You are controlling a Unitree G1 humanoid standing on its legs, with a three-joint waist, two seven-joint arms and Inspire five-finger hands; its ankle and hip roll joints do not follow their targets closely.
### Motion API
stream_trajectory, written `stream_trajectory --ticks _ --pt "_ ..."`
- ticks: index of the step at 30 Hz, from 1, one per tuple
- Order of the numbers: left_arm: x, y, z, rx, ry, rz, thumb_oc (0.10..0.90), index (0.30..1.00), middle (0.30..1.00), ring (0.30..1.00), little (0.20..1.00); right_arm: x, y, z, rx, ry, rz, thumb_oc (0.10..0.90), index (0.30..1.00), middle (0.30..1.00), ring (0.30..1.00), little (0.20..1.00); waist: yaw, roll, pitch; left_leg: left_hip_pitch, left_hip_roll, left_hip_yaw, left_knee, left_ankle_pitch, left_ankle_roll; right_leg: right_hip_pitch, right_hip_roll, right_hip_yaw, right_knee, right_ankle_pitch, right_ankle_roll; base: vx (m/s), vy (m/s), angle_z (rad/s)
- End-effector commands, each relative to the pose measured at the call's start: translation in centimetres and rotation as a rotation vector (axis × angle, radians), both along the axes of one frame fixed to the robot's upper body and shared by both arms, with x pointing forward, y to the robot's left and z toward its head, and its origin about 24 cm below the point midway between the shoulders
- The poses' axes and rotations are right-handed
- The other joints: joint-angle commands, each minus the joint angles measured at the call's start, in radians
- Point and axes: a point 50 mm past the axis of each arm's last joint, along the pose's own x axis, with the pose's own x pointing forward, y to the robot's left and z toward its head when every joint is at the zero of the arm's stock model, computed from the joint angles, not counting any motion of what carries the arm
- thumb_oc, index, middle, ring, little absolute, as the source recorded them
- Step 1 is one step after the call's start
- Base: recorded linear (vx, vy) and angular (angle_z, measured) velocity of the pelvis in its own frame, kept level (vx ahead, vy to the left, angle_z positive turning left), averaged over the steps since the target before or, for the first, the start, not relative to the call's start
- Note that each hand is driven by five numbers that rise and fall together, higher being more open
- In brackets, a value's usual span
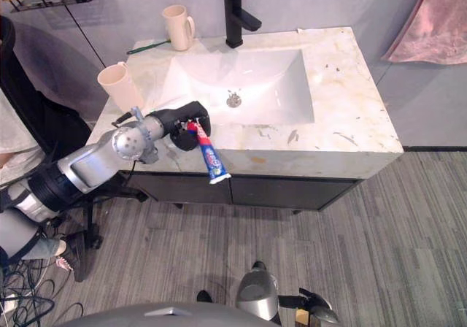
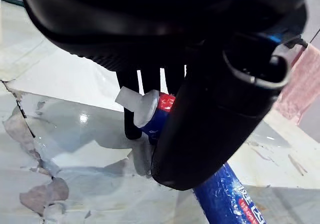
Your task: Organize the bathroom.
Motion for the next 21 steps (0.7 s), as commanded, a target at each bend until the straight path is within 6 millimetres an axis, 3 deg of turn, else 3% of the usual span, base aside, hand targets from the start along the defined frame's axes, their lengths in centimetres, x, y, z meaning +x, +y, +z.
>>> stream_trajectory --ticks 1,4,10,13,17,20,21 --pt "0.2 0.9 7.0 -0.491 -0.220 0.019 0.400 0.300 0.300 0.300 0.300 -0.6 0.1 0.0 -0.018 -0.045 -0.137 0.800 0.900 0.900 0.900 0.900 0.011 -0.042 -0.053 -0.015 -0.042 0.018 0.058 -0.078 -0.011 0.009 0.071 0.060 -0.193 0.099 0.067 -0.03 0.043 -0.04" --pt "-0.3 1.4 7.6 -0.754 -0.192 0.008 0.400 0.300 0.300 0.300 0.300 0.0 -0.5 0.5 -0.057 -0.150 -0.229 0.800 0.900 0.900 0.900 0.900 0.006 -0.049 -0.047 -0.008 -0.039 0.016 0.055 -0.077 -0.010 0.004 0.072 0.072 -0.186 0.102 0.066 -0.01 0.038 -0.02" --pt "-1.0 1.9 8.5 -1.029 -0.144 -0.022 0.400 0.300 0.300 0.300 0.300 1.7 -2.2 2.4 -0.215 -0.333 -0.303 0.800 0.900 0.900 0.900 0.900 -0.019 -0.064 -0.043 -0.002 -0.029 0.024 0.054 -0.074 -0.010 -0.007 0.076 0.097 -0.178 0.107 0.070 -0.02 0.044 -0.11" --pt "-1.6 1.9 9.1 -1.200 -0.129 -0.034 0.400 0.300 0.300 0.300 0.300 3.3 -3.3 5.0 -0.425 -0.464 -0.409 0.800 0.900 0.900 0.900 0.900 -0.051 -0.073 -0.041 0.003 -0.023 0.036 0.053 -0.071 -0.011 -0.017 0.081 0.119 -0.171 0.111 0.073 -0.03 0.072 -0.15" --pt "-2.0 1.9 9.3 -1.373 -0.103 -0.027 0.400 0.300 0.300 0.300 0.300 4.0 -4.8 8.9 -0.704 -0.625 -0.544 0.800 0.900 0.900 0.900 0.900 -0.097 -0.079 -0.037 0.021 -0.023 0.057 0.052 -0.077 -0.011 -0.023 0.084 0.145 -0.166 0.118 0.084 -0.02 0.108 -0.24" --pt "-2.4 1.8 9.1 -1.460 -0.087 -0.009 0.400 0.300 0.300 0.300 0.300 5.1 -5.7 13.6 -0.921 -0.825 -0.594 0.800 0.900 0.900 0.900 0.900 -0.132 -0.085 -0.040 0.026 -0.031 0.074 0.054 -0.074 -0.009 -0.031 0.084 0.165 -0.171 0.131 0.089 -0.02 0.123 -0.22" --pt "-2.4 2.2 9.0 -1.499 -0.082 0.009 0.400 0.300 0.300 0.300 0.300 5.7 -6.2 16.3 -1.027 -0.936 -0.586 0.800 0.900 0.900 0.900 0.900 -0.149 -0.086 -0.041 0.030 -0.034 0.085 0.054 -0.074 -0.007 -0.033 0.084 0.172 -0.171 0.131 0.089 0.00 0.128 -0.21"
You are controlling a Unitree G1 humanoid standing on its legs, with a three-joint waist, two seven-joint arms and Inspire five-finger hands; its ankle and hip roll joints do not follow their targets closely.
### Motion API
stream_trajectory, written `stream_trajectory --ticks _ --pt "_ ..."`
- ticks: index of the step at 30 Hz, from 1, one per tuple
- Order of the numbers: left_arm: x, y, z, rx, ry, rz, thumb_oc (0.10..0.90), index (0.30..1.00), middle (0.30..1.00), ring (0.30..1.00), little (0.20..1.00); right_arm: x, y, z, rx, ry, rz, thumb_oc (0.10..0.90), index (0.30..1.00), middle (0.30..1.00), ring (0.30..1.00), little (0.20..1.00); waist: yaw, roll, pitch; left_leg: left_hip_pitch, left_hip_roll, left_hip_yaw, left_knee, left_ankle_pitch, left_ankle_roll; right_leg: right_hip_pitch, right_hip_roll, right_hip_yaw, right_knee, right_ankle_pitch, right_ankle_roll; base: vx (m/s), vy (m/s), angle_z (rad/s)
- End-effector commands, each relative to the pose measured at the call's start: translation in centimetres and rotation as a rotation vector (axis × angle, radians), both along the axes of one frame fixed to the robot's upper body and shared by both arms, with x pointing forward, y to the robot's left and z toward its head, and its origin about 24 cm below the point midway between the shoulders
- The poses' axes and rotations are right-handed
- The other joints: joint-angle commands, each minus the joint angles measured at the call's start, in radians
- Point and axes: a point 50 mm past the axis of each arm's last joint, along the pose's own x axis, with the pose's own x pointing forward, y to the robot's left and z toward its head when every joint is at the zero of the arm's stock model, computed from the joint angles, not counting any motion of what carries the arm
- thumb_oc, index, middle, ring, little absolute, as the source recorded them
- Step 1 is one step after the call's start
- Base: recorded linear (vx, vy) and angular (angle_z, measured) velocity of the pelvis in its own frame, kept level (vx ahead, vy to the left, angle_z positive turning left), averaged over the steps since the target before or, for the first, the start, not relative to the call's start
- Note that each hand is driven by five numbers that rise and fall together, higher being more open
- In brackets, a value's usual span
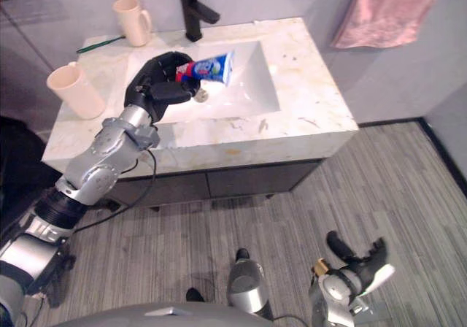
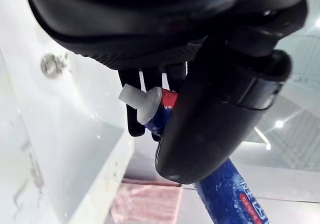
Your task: Organize the bathroom.
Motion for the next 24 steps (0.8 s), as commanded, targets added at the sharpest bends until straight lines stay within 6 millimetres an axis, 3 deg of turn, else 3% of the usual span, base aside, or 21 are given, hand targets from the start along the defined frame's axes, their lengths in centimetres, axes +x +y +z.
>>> stream_trajectory --ticks 1,6,7,8,11,14,15,17,19,20,24 --pt "-1.2 1.0 5.7 -0.268 -0.256 0.018 0.400 0.300 0.300 0.300 0.300 0.1 -3.2 7.0 -0.444 -0.190 -0.117 0.800 0.900 0.900 0.900 0.900 -0.044 -0.011 -0.091 -0.008 -0.032 -0.004 0.058 -0.049 -0.003 -0.044 0.053 0.081 -0.118 0.082 0.093 0.01 0.136 -0.27" --pt "-1.2 1.4 4.7 -0.327 -0.195 0.067 0.400 0.300 0.300 0.300 0.300 1.6 -3.6 18.7 -0.868 -0.600 -0.044 0.800 0.900 0.900 0.900 0.900 -0.074 -0.004 -0.099 0.001 -0.050 0.011 0.057 -0.053 -0.001 -0.040 0.060 0.101 -0.121 0.082 0.097 0.01 0.139 -0.31" --pt "-1.2 1.3 4.6 -0.335 -0.185 0.062 0.400 0.300 0.300 0.300 0.300 1.8 -3.3 19.8 -0.904 -0.649 -0.020 0.800 0.900 0.900 0.900 0.900 -0.074 -0.002 -0.098 0.003 -0.051 0.011 0.056 -0.055 0.000 -0.038 0.059 0.101 -0.121 0.081 0.098 0.01 0.136 -0.27" --pt "-1.3 1.2 4.3 -0.351 -0.155 0.065 0.400 0.300 0.300 0.300 0.300 2.5 -2.4 22.9 -0.962 -0.795 0.067 0.800 0.900 0.900 0.900 0.900 -0.069 -0.001 -0.101 0.003 -0.057 0.012 0.054 -0.051 0.002 -0.039 0.055 0.101 -0.123 0.088 0.098 0.00 0.126 -0.30" --pt "-1.2 0.0 3.4 -0.351 -0.086 0.058 0.400 0.300 0.300 0.300 0.300 4.3 1.1 27.4 -1.031 -1.031 0.379 0.800 0.900 0.900 0.900 0.900 -0.039 0.000 -0.109 0.004 -0.067 0.003 0.049 -0.054 0.008 -0.034 0.045 0.091 -0.127 0.090 0.102 0.00 0.106 -0.20" --pt "-1.1 -1.0 2.8 -0.320 -0.051 0.052 0.400 0.300 0.300 0.300 0.300 6.2 3.5 29.3 -0.967 -1.119 0.673 0.800 0.900 0.900 0.900 0.900 -0.008 -0.002 -0.116 0.005 -0.070 -0.008 0.043 -0.054 0.007 -0.028 0.039 0.080 -0.129 0.085 0.105 0.00 0.048 0.01" --pt "-1.0 -1.3 2.4 -0.283 -0.037 0.049 0.400 0.300 0.300 0.300 0.300 7.6 5.1 29.8 -0.927 -1.109 0.871 0.800 0.900 0.900 0.900 0.900 0.011 -0.009 -0.118 -0.001 -0.075 -0.014 0.041 -0.046 0.007 -0.029 0.032 0.073 -0.131 0.092 0.101 0.00 0.024 0.06" --pt "-0.9 -1.9 1.8 -0.252 -0.001 0.035 0.400 0.300 0.300 0.300 0.300 9.5 7.6 30.2 -0.838 -1.085 1.082 0.800 0.900 0.900 0.900 0.900 0.042 -0.018 -0.126 -0.009 -0.077 -0.023 0.039 -0.040 0.005 -0.026 0.024 0.062 -0.135 0.094 0.099 -0.02 -0.001 0.12" --pt "-0.9 -2.1 1.4 -0.226 0.017 0.026 0.400 0.300 0.300 0.300 0.300 10.7 8.8 30.2 -0.794 -1.048 1.174 0.800 0.900 0.900 0.900 0.900 0.059 -0.023 -0.128 -0.014 -0.078 -0.031 0.039 -0.037 0.002 -0.023 0.018 0.055 -0.136 0.094 0.098 -0.01 -0.004 0.26" --pt "-0.9 -2.5 0.7 -0.189 0.040 0.009 0.400 0.300 0.300 0.300 0.300 12.0 10.5 30.0 -0.718 -1.008 1.293 0.800 0.900 0.900 0.900 0.900 0.087 -0.029 -0.131 -0.018 -0.077 -0.039 0.040 -0.034 0.000 -0.017 0.010 0.045 -0.136 0.094 0.096 0.00 0.001 0.31" --pt "-0.7 -2.7 -0.2 -0.164 0.061 -0.023 0.400 0.300 0.300 0.300 0.300 13.7 12.2 29.3 -0.637 -0.942 1.400 0.800 0.900 0.900 0.900 0.900 0.118 -0.036 -0.132 -0.021 -0.072 -0.050 0.042 -0.031 -0.004 -0.003 -0.001 0.030 -0.138 0.092 0.094 0.01 -0.007 0.32"
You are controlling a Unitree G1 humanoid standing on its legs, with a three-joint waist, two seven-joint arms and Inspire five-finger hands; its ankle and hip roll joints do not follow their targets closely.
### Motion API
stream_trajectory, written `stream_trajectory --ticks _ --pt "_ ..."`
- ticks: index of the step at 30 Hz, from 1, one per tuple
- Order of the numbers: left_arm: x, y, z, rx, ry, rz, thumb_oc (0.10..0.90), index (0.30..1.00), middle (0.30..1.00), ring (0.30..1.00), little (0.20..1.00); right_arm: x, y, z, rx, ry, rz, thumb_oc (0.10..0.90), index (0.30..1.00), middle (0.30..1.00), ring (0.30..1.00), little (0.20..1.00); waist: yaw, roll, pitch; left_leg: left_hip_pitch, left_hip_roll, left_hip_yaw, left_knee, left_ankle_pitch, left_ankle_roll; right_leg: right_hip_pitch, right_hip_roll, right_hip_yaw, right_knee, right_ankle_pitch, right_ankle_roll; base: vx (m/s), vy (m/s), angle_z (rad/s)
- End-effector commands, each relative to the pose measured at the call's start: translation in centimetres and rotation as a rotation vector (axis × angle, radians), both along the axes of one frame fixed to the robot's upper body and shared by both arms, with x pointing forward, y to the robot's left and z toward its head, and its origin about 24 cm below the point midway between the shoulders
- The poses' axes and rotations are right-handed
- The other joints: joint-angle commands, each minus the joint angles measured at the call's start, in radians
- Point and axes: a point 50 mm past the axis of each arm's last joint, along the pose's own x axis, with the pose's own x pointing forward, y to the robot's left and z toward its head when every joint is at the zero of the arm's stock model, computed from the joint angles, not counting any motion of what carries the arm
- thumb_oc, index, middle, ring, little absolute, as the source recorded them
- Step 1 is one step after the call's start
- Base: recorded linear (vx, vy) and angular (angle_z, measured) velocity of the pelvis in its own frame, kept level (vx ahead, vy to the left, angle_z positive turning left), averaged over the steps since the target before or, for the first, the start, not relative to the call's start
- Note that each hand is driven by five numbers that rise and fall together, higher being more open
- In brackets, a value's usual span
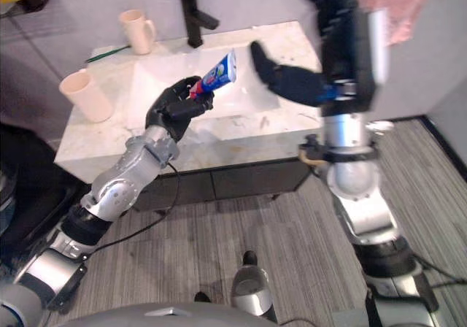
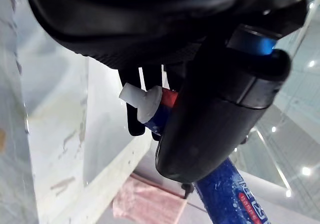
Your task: Organize the bathroom.
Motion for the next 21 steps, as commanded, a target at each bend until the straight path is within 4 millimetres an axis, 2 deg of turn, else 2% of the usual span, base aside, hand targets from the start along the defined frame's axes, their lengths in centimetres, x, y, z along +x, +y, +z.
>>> stream_trajectory --ticks 1,3,9,15,21 --pt "0.6 0.1 3.4 -0.006 -0.211 -0.022 0.400 0.300 0.300 0.300 0.300 1.7 1.1 1.9 0.029 -0.015 0.093 0.800 0.900 0.900 0.900 0.900 0.029 -0.078 -0.110 -0.017 -0.051 -0.057 0.033 -0.028 -0.022 -0.027 -0.018 0.006 -0.027 -0.002 0.083 0.02 -0.018 0.27" --pt "0.7 0.0 3.0 -0.002 -0.201 -0.038 0.400 0.300 0.300 0.300 0.300 2.3 2.0 1.5 0.035 0.022 0.130 0.800 0.900 0.900 0.900 0.900 0.047 -0.082 -0.111 -0.016 -0.046 -0.061 0.032 -0.027 -0.026 -0.018 -0.024 -0.005 -0.028 -0.004 0.083 0.03 -0.019 0.22" --pt "0.7 0.1 1.5 -0.012 -0.151 -0.056 0.400 0.300 0.300 0.300 0.300 1.9 2.3 0.4 0.029 0.037 0.185 0.800 0.900 0.900 0.900 0.900 0.058 -0.086 -0.113 -0.014 -0.038 -0.061 0.031 -0.025 -0.029 -0.002 -0.028 -0.013 -0.032 -0.011 0.085 0.02 -0.017 0.16" --pt "0.9 0.7 0.1 -0.057 -0.094 -0.040 0.400 0.300 0.300 0.300 0.300 0.8 1.9 0.5 0.064 -0.016 0.220 0.800 0.900 0.900 0.900 0.900 0.049 -0.085 -0.116 -0.014 -0.031 -0.046 0.033 -0.023 -0.030 0.005 -0.024 -0.009 -0.035 -0.016 0.090 0.00 0.000 0.00" --pt "0.6 1.1 -0.5 -0.106 -0.089 -0.024 0.400 0.300 0.300 0.300 0.300 -0.4 1.6 -0.9 0.067 0.024 0.325 0.800 0.900 0.900 0.900 0.900 0.030 -0.084 -0.119 -0.013 -0.029 -0.028 0.035 -0.023 -0.025 0.002 -0.021 -0.004 -0.040 -0.014 0.095 0.01 -0.002 -0.04"
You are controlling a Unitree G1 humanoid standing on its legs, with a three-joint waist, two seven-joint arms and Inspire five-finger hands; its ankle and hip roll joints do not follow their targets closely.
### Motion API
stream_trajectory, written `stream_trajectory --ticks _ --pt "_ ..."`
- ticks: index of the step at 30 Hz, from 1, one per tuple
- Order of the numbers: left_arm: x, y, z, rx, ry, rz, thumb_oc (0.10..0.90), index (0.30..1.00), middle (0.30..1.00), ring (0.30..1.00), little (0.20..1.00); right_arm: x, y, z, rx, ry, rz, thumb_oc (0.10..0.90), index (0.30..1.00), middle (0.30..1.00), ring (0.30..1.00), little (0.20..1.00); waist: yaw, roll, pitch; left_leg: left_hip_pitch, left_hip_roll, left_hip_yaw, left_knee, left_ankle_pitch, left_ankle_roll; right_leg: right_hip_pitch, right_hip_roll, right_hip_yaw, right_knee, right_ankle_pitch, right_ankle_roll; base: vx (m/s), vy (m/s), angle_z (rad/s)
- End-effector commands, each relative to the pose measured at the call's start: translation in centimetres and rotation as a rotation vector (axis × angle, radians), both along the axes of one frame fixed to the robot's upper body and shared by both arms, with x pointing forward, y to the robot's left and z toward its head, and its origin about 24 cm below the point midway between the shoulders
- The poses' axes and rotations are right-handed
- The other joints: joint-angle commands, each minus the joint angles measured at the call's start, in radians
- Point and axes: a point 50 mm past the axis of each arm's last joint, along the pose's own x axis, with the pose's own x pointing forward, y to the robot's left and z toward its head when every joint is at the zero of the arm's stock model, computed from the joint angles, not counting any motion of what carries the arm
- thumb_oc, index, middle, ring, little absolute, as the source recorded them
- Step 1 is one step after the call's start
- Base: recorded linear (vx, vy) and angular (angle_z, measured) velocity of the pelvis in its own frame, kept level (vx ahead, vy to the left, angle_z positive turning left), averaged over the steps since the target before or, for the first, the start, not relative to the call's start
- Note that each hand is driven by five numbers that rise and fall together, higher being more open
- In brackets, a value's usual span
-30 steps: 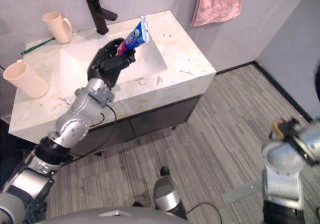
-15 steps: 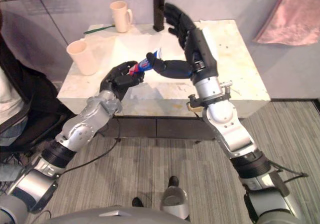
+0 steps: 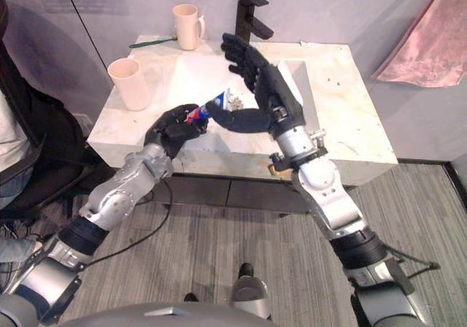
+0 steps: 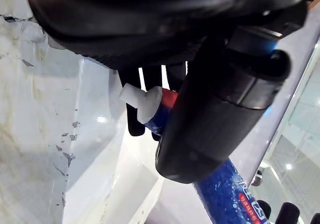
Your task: Organize the bathroom.
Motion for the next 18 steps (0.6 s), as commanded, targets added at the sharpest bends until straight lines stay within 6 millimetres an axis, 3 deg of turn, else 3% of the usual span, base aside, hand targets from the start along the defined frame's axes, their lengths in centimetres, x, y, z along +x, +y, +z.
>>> stream_trajectory --ticks 1,10,18 --pt "0.5 -0.7 3.6 -0.184 -0.176 -0.021 0.400 0.300 0.300 0.300 0.300 -1.8 0.2 3.8 0.148 -0.232 0.121 0.800 0.900 0.900 0.900 0.900 -0.028 -0.022 -0.104 -0.030 -0.019 0.018 0.044 -0.029 -0.022 -0.053 -0.007 0.027 0.003 -0.015 0.094 0.01 -0.002 -0.10" --pt "0.2 -0.1 3.0 -0.223 -0.165 -0.002 0.400 0.300 0.300 0.300 0.300 -2.8 -1.2 2.2 0.221 -0.195 0.115 0.800 0.900 0.900 0.900 0.900 -0.048 -0.018 -0.104 -0.033 -0.020 0.031 0.046 -0.028 -0.020 -0.055 -0.004 0.036 0.003 -0.012 0.097 0.00 0.000 -0.03" --pt "0.4 -0.1 3.1 -0.214 -0.164 -0.006 0.400 0.300 0.300 0.300 0.300 -2.4 -0.9 1.3 0.223 -0.175 0.115 0.800 0.900 0.900 0.900 0.900 -0.042 -0.016 -0.113 -0.034 -0.019 0.031 0.040 -0.022 -0.020 -0.053 -0.002 0.030 -0.007 -0.009 0.096 0.00 0.002 -0.03"
